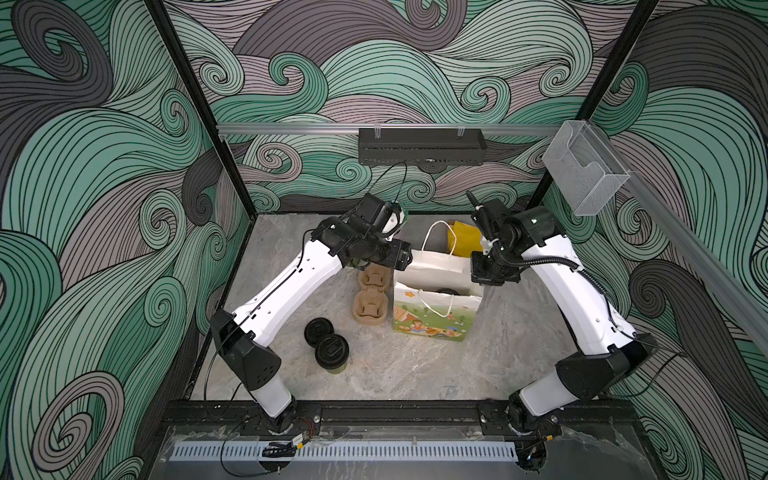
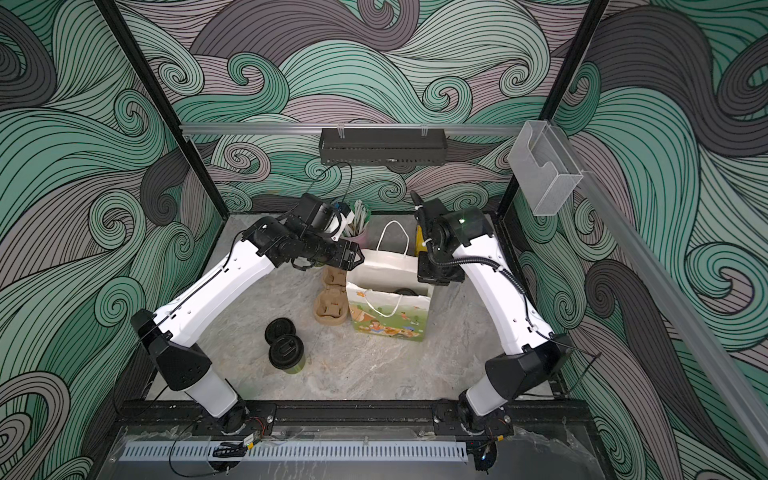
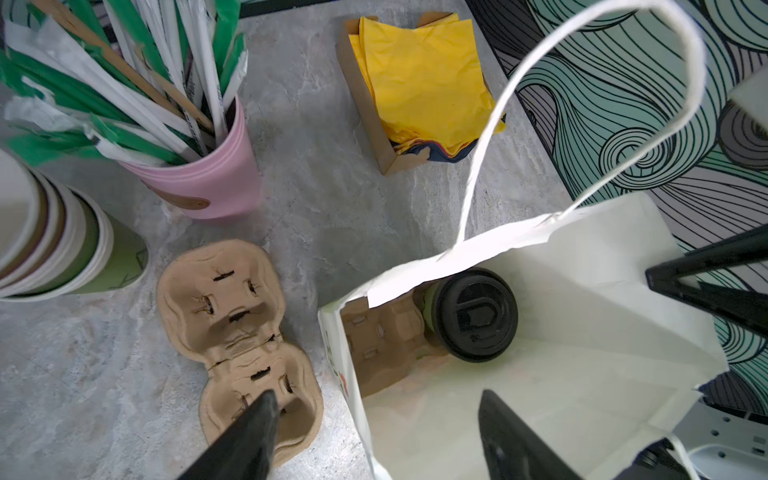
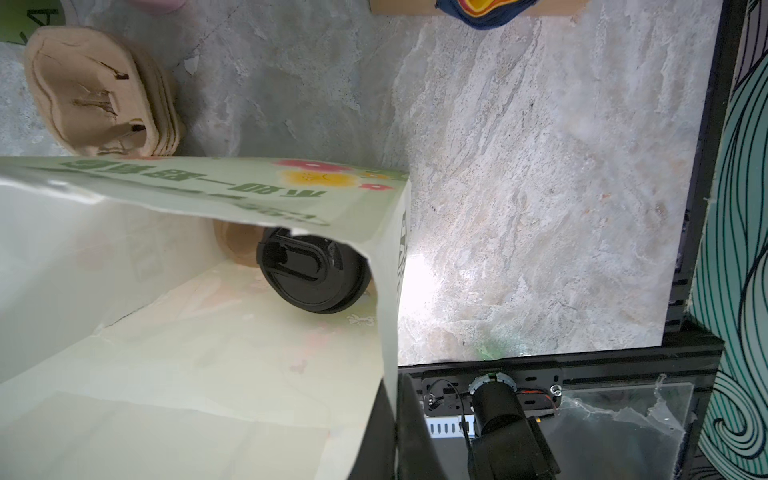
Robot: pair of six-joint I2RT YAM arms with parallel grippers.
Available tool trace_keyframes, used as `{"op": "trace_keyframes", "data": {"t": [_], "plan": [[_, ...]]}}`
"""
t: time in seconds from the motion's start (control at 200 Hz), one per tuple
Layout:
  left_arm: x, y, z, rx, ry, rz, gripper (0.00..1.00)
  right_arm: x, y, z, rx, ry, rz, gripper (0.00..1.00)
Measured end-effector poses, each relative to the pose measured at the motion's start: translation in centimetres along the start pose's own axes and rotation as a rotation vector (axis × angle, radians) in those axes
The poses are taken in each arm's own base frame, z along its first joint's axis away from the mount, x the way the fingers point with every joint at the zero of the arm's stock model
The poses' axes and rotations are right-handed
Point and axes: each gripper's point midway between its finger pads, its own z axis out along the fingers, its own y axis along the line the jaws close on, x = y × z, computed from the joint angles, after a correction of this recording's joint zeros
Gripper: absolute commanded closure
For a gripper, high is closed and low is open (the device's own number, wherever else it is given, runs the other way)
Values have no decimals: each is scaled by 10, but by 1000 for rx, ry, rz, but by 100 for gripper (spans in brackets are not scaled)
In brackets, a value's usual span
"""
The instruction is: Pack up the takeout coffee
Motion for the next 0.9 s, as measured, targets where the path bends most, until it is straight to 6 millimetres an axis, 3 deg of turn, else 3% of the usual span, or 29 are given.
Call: {"op": "trace_keyframes", "data": {"t": [0.16,0.315,0.44,0.575,0.695,0.81,0.901], "plan": [[-1,1,2,-3,-1,4,23,-22,-8,3,9,-7,-14,100],[-9,-1,2,-2,-35,98,24,-43,-7,-1,-2,-40,-18,66],[-17,-4,2,7,-66,250,25,-44,-5,-13,-36,-71,-2,48],[-27,-10,8,24,-94,400,24,-25,-7,-34,-88,-114,51,40],[-33,-18,20,64,-93,525,24,9,-15,-51,-142,-138,128,35],[-42,-24,34,89,-93,621,26,42,-21,-52,-186,-122,220,31],[-49,-25,47,95,-91,677,36,61,-23,-48,-223,-103,298,30]]}}
